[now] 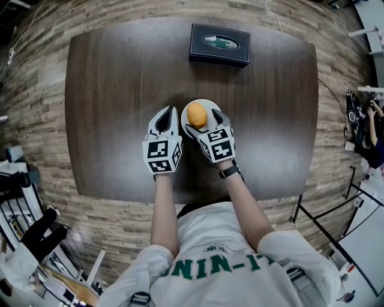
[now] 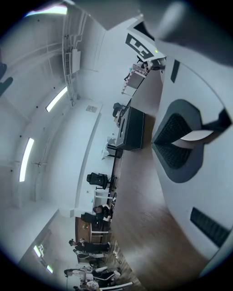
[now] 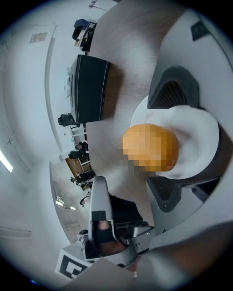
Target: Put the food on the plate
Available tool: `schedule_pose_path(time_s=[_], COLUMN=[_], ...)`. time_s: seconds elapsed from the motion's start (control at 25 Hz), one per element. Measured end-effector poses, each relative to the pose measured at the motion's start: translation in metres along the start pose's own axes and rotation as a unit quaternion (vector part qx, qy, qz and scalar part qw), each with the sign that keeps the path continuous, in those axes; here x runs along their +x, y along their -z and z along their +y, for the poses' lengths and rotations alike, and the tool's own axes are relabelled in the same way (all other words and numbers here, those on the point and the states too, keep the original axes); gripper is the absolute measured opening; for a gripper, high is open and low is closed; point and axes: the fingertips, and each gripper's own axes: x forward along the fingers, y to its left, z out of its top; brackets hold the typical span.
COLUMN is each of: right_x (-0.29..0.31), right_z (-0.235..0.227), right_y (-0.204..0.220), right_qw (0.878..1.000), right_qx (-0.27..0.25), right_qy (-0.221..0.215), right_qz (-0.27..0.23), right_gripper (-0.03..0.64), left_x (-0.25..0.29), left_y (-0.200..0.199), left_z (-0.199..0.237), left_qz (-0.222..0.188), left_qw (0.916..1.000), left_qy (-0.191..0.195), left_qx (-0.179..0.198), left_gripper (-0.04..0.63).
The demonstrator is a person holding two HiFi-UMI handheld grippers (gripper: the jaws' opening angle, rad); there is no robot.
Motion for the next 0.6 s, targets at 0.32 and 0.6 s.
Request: schedule_pose_path(time_s=[0.32,0.6], right_x=[-0.023,-0.057], right_z=[0.003,0.010], right_y=[-0.017,-0.036], right_qw=[0.999,0.996], right_qx=[0.004,0.006], right_qy=[0.005,0.016], right_qz=[-0.042,-0.085], right_gripper=[0.479,0.468], left_x=[-0.021,-0.054], left_y=[-0.021,-0.040], left_z=[-0.008,-0.014], left_qz=[-0.020,-0.041], left_qw=[0.9995,0.9991], left_qy=[0.002,0.000], left_qx=[-0.024,-0.007], left_gripper=[0.012,0.011])
